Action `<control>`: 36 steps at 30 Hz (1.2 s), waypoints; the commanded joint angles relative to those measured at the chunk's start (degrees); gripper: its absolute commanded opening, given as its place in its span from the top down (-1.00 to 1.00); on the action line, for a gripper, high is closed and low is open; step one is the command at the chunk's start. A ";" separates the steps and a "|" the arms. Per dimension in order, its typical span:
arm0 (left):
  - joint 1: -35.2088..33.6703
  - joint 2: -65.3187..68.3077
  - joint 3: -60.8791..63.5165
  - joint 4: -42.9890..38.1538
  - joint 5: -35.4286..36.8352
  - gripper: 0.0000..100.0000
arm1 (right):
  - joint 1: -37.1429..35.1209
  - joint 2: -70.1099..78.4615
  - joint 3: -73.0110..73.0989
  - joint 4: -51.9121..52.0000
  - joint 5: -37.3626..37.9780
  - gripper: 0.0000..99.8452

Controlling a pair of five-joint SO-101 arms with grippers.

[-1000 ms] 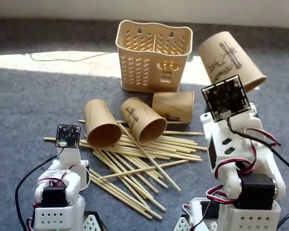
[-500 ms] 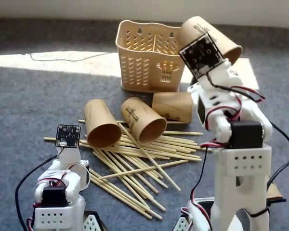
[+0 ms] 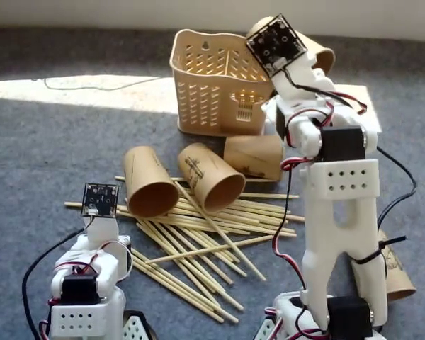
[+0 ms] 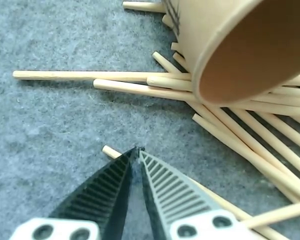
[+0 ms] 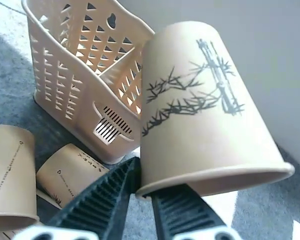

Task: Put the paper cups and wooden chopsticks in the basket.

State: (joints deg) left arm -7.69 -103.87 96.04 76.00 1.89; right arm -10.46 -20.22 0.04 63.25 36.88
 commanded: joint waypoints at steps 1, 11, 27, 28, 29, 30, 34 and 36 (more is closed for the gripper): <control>1.01 -0.66 1.01 0.09 0.26 0.99 | -1.19 -0.31 -2.95 -2.15 0.62 0.95; 1.01 -0.66 1.01 0.09 0.26 0.99 | -1.27 -0.66 -2.95 -2.15 0.26 0.64; 1.01 -0.66 1.01 0.09 0.26 0.99 | -4.18 -0.22 -7.69 -5.49 -7.38 0.64; 1.01 -0.66 1.01 0.09 0.26 0.99 | -4.62 -0.13 -7.96 -5.49 -8.79 0.64; 1.01 -0.66 1.01 0.09 0.26 0.99 | -4.97 -0.04 -8.31 -5.49 -10.29 0.64; 1.01 -0.66 1.01 0.09 0.26 0.99 | -5.14 -0.04 -8.48 -5.67 -11.69 0.64; 1.01 -0.66 1.01 0.09 0.26 0.99 | -5.14 -0.04 -8.13 -10.59 -16.88 0.64; 1.01 -0.66 1.01 0.09 0.26 0.99 | -5.14 -0.04 -7.96 -13.32 -18.55 0.64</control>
State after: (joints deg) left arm -7.69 -103.87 96.04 76.00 1.89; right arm -14.86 -19.87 -5.85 54.64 21.05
